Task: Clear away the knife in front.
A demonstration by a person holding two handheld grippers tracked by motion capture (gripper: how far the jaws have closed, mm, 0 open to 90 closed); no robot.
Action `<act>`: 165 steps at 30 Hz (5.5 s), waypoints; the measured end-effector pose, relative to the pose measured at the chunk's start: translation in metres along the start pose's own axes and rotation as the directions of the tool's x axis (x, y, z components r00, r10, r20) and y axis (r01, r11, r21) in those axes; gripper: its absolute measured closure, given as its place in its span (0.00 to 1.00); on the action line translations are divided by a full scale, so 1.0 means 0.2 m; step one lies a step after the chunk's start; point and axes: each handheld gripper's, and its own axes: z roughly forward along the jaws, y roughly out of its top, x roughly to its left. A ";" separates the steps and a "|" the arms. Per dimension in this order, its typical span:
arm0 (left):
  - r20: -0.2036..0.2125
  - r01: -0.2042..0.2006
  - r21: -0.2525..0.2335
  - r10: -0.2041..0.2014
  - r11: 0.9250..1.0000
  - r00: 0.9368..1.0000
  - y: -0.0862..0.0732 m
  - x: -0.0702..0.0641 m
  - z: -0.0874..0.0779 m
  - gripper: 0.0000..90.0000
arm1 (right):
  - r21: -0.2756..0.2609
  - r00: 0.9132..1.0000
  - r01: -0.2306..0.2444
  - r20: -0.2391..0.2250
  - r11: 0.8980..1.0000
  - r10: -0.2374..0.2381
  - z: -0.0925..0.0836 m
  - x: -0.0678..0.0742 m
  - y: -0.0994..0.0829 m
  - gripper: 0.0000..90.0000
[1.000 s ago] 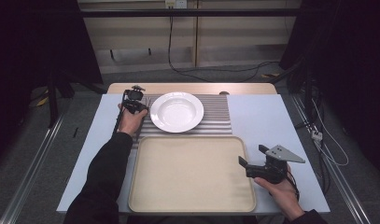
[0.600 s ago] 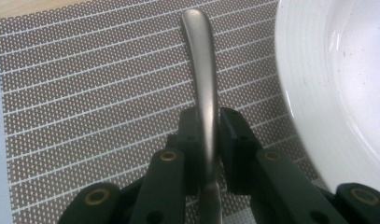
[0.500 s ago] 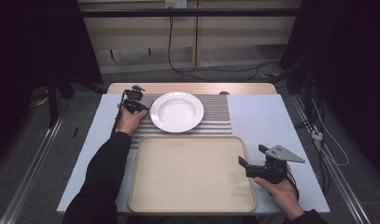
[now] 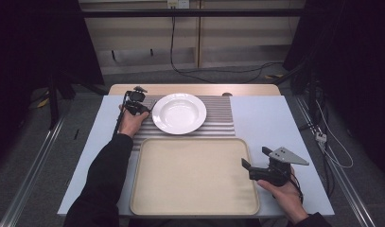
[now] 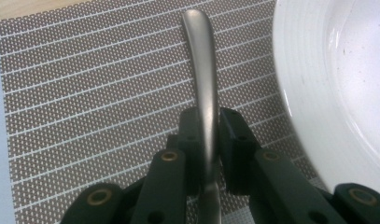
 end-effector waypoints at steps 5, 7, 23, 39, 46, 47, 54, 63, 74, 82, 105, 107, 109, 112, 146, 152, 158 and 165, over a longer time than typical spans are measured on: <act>-0.008 -0.003 0.011 0.003 1.000 1.000 -0.01 0.02 -0.02 0.89 | 0.000 1.000 0.000 0.000 1.000 0.000 0.00 0.00 0.00 0.08; -0.009 -0.001 0.008 0.001 1.000 1.000 -0.01 0.02 -0.02 0.89 | 0.000 1.000 -0.001 0.000 1.000 0.001 0.00 0.00 0.00 0.08; 0.015 -0.030 -0.058 0.031 0.998 0.999 -0.04 0.00 -0.22 0.89 | -0.003 1.000 0.006 0.006 1.000 -0.006 0.00 0.01 0.00 0.08; 0.039 -0.058 -0.101 0.062 0.993 0.997 -0.10 -0.07 -0.37 0.89 | -0.001 1.000 0.013 0.007 1.000 -0.013 0.00 0.01 0.00 0.08; 0.058 -0.080 -0.127 0.088 0.989 0.994 -0.11 -0.13 -0.45 0.89 | -0.002 1.000 0.012 0.009 1.000 -0.012 0.00 0.01 0.00 0.08; 0.058 -0.081 -0.129 0.089 0.988 0.994 -0.12 -0.14 -0.46 0.89 | -0.001 1.000 0.012 0.008 1.000 -0.012 0.00 0.01 0.00 0.08; 0.077 -0.104 -0.136 0.116 0.985 0.990 -0.15 -0.21 -0.51 0.89 | -0.001 1.000 0.014 0.009 1.000 -0.014 0.00 0.01 0.00 0.08; 0.091 -0.134 -0.140 0.147 0.981 0.985 -0.21 -0.28 -0.54 0.89 | -0.001 1.000 0.015 0.009 1.000 -0.015 0.00 0.01 0.00 0.08; 0.116 -0.146 -0.126 0.161 0.981 0.980 -0.28 -0.36 -0.57 0.89 | 0.000 1.000 0.016 0.007 1.000 -0.016 0.00 0.01 0.00 0.08; 0.108 -0.166 -0.111 0.178 0.980 0.978 -0.33 -0.42 -0.57 0.89 | -0.001 1.000 0.017 0.005 1.000 -0.017 0.00 0.01 0.00 0.08; 0.156 -0.203 -0.086 0.214 0.975 0.964 -0.47 -0.62 -0.60 0.89 | 0.003 1.000 0.019 0.001 1.000 -0.019 0.00 0.01 0.01 0.08; 0.157 -0.203 -0.078 0.213 0.976 0.964 -0.49 -0.63 -0.60 0.89 | 0.003 1.000 0.021 0.001 1.000 -0.021 0.00 0.01 0.01 0.08; 0.161 -0.210 -0.074 0.219 0.975 0.962 -0.50 -0.63 -0.60 0.89 | 0.003 1.000 0.020 0.002 1.000 -0.020 0.00 0.01 0.01 0.08; 0.159 -0.207 -0.068 0.216 0.976 0.963 -0.52 -0.64 -0.59 0.89 | 0.003 1.000 0.021 0.004 1.000 -0.021 0.00 0.01 0.01 0.08; 0.200 -0.202 0.017 0.194 0.979 0.960 -0.63 -0.74 -0.43 0.88 | 0.004 1.000 0.030 0.003 1.000 -0.030 0.00 0.02 0.00 0.08; 0.201 -0.192 0.003 0.187 0.981 0.961 -0.66 -0.74 -0.45 0.88 | 0.005 0.999 0.032 0.003 0.999 -0.032 0.00 0.02 0.00 0.08; 0.218 -0.213 0.000 0.208 0.977 0.954 -0.66 -0.72 -0.45 0.82 | 0.004 1.000 0.031 0.000 1.000 -0.031 0.00 0.02 0.00 0.08; 0.209 -0.225 -0.038 0.228 0.974 0.951 -0.65 -0.70 -0.45 0.46 | 0.003 1.000 0.029 -0.007 1.000 -0.029 0.00 0.02 0.00 0.08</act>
